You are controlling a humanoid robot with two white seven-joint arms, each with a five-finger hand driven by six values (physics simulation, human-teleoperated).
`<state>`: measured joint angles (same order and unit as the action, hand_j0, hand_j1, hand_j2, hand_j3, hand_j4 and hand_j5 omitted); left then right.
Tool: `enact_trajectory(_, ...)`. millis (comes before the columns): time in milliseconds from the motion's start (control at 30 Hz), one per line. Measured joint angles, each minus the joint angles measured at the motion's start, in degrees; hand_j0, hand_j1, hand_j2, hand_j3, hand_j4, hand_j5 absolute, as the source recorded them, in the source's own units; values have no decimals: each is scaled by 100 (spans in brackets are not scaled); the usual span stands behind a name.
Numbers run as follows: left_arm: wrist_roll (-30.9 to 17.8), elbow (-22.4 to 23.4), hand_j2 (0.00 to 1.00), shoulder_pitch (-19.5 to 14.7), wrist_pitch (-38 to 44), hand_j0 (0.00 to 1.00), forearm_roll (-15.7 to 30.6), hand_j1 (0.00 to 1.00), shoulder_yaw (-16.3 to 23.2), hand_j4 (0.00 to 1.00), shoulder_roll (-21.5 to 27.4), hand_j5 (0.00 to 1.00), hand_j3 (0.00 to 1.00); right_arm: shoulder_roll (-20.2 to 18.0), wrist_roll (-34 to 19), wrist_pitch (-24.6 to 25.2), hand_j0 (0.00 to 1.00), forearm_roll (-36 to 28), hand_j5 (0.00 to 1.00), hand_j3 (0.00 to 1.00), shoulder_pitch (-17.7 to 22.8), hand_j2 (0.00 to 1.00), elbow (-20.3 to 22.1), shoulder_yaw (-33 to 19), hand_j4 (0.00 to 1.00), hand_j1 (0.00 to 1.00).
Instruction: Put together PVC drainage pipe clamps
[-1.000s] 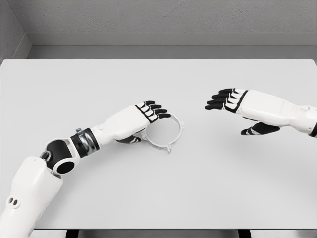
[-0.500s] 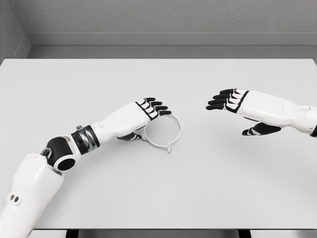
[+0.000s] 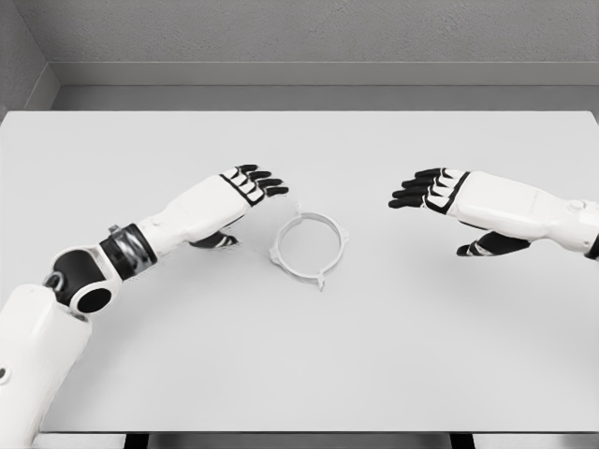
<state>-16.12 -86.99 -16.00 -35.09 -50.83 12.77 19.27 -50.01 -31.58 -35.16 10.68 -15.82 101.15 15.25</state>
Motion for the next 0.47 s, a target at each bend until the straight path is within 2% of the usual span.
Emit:
enact_trajectory(133,5,2,100,62,1,100,170,100,-572,100,202,100,100,0,0,0,100,0,100,100,0,100,0,3,100,100)
enact_trajectory(233,7,52,100,176,0,100,464,100,-886,100,537,100,100,3,0,0,100,0,100,100,0,100,0,4,100,100)
enact_trajectory(367,8,146,100,360,0,100,603,100,-1398,100,932,100,100,6,0,0,100,1,100,100,9,100,0,5,100,100)
enact_trajectory(467,9,250,100,396,1,100,637,100,-1601,100,1162,100,100,11,0,0,100,2,100,100,9,100,0,11,100,100)
